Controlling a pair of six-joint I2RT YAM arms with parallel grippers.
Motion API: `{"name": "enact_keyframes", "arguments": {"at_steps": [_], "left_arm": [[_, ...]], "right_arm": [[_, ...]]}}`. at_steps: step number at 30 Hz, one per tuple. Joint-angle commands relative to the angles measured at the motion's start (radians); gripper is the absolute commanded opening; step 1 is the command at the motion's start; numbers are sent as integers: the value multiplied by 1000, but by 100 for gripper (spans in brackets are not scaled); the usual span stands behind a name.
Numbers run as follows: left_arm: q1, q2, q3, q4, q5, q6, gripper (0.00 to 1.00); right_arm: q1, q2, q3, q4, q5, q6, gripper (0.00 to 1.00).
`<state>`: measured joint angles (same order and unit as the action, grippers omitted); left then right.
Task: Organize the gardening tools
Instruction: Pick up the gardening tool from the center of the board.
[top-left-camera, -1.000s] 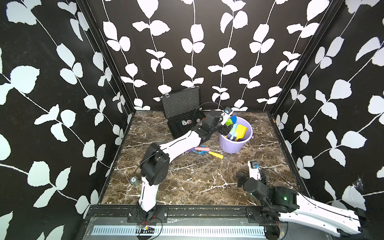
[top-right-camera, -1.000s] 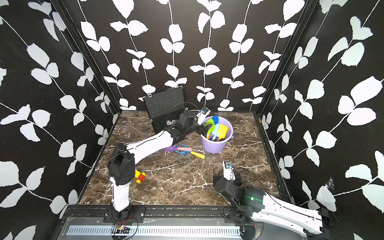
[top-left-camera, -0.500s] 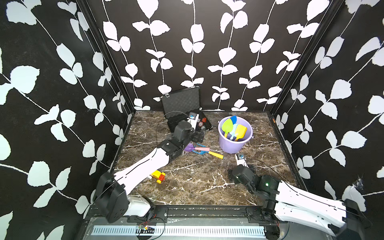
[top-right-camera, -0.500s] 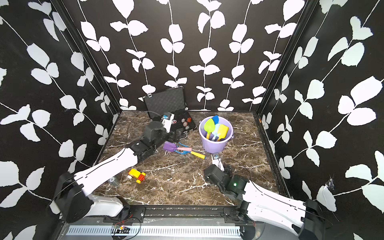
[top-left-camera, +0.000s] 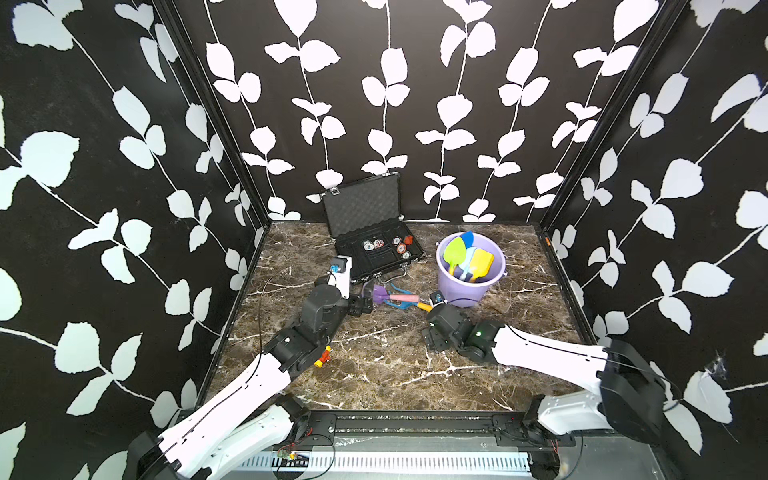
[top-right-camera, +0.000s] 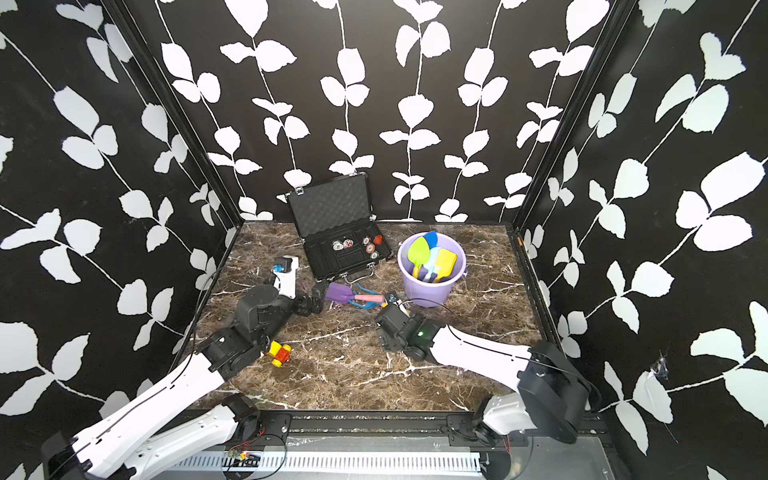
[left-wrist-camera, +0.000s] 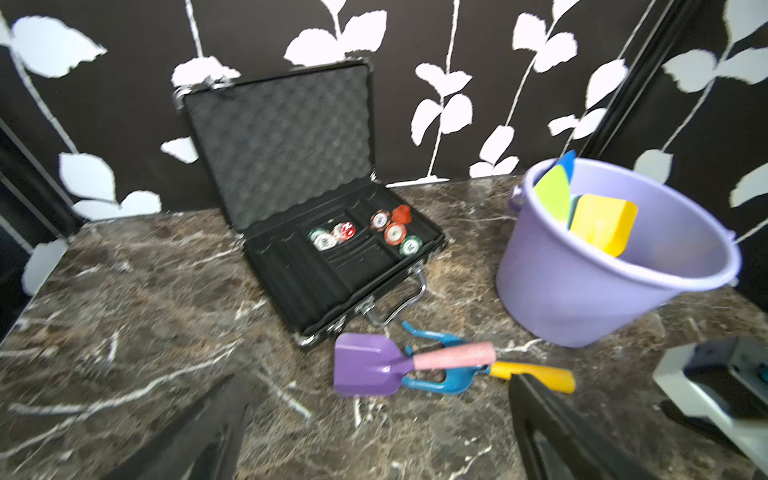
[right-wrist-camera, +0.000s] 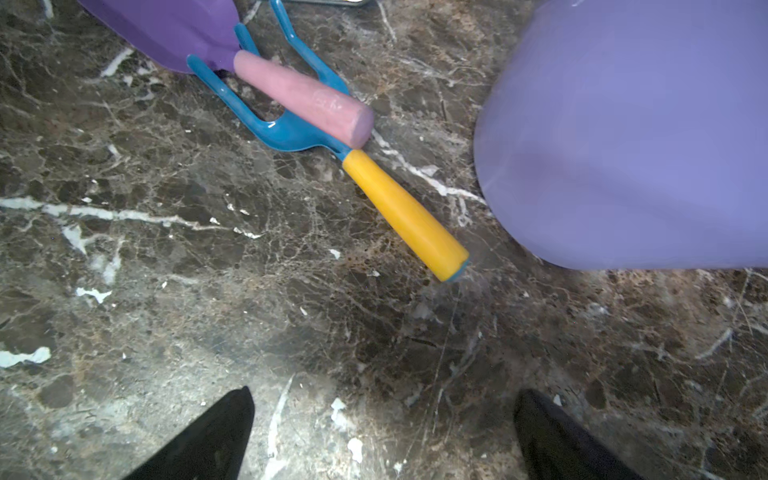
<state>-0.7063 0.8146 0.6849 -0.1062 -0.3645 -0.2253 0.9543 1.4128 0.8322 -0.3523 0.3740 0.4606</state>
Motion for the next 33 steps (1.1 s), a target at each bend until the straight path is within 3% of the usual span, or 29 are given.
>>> {"name": "enact_keyframes", "arguments": {"at_steps": [1, 11, 22, 33], "left_arm": [[-1, -65, -65, -60, -62, -35, 99], [-1, -211, -278, -28, -51, -173, 99], [-1, -241, -382, 12, -28, -254, 99], [-1, -254, -412, 31, -14, -304, 99]], "right_arm": [[-6, 46, 46, 31, -16, -41, 100], [-5, 213, 174, 40, -19, -119, 97], [-41, 342, 320, 58, -81, -228, 93], [-77, 474, 472, 46, -158, -368, 74]]}}
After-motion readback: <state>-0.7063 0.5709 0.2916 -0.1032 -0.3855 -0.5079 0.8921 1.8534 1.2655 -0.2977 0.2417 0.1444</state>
